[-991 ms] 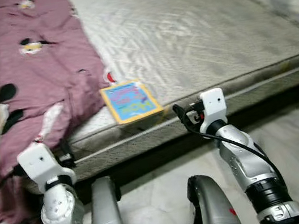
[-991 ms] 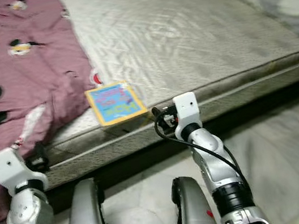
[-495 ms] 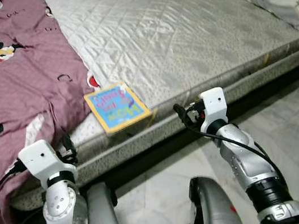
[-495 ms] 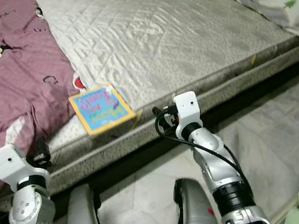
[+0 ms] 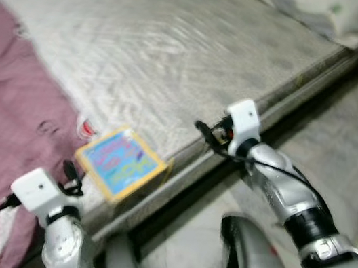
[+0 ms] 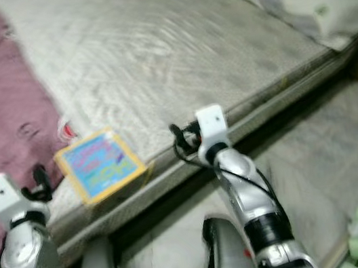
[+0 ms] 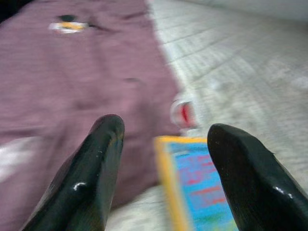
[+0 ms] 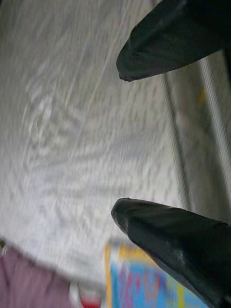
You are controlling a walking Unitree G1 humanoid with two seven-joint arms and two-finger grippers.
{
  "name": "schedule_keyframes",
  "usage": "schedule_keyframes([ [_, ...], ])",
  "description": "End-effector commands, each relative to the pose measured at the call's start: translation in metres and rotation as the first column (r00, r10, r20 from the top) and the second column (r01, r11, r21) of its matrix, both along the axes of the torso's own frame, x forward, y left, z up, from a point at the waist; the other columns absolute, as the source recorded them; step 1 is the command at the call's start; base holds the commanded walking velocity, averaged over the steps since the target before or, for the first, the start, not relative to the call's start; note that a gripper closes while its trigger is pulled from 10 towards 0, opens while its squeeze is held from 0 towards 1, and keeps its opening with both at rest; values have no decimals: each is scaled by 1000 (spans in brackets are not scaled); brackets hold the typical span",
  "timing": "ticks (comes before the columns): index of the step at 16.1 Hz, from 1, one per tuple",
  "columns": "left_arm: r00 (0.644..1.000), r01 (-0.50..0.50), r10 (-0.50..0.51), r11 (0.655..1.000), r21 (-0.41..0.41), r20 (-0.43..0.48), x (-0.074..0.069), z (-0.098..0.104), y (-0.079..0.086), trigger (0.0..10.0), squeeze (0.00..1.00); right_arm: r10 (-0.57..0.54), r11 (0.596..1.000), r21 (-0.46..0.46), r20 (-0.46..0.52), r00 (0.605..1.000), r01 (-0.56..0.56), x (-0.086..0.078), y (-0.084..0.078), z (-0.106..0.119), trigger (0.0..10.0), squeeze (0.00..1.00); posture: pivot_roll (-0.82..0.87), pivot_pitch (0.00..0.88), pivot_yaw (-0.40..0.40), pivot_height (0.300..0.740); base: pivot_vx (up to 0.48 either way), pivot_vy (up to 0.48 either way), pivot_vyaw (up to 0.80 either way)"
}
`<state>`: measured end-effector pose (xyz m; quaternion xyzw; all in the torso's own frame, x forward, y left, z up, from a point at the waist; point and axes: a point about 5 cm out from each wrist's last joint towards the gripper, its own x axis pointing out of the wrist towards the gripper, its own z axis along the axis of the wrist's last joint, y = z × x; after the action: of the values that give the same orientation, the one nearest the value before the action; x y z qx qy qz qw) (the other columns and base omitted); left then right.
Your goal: Clean up the room
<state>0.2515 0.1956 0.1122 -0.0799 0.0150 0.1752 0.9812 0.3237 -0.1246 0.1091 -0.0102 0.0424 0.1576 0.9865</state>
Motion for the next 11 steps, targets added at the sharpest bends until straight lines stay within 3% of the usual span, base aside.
schedule_keyframes([
  [1, 999, 8, -9, 1000, -24, -50, -2, -9, -5, 10000, 0, -42, 999, -7, -26, 999, 41, -2, -15, -6, 10000, 0, 71, 84, -81, 534, 0, 0, 0],
  [3, 998, -2, -2, 999, -47, -65, -1, -11, -5, 10000, 0, -42, 999, -8, -27, 999, 41, -2, -15, -6, 10000, 0, 70, 82, -83, 534, 0, 0, 0],
  [6, 988, -34, 12, 989, -146, -152, 4, -25, -3, 10000, 0, -39, 999, -20, -27, 999, 39, -2, -16, -6, 10000, 0, 62, 81, -84, 534, 0, 0, 0],
  [7, 983, -61, 26, 980, -191, -182, 5, -31, -2, 10000, 0, -53, 998, -19, -29, 998, 53, -1, -22, -4, 10000, 0, 53, 79, -79, 534, 0, 0, 0],
  [11, 977, -50, -2, 970, -238, -215, 4, -35, -8, 10000, 0, -110, 991, -85, -45, 993, 106, -5, -55, -7, 10000, 0, 46, 74, -89, 534, 0, 0, 0],
])
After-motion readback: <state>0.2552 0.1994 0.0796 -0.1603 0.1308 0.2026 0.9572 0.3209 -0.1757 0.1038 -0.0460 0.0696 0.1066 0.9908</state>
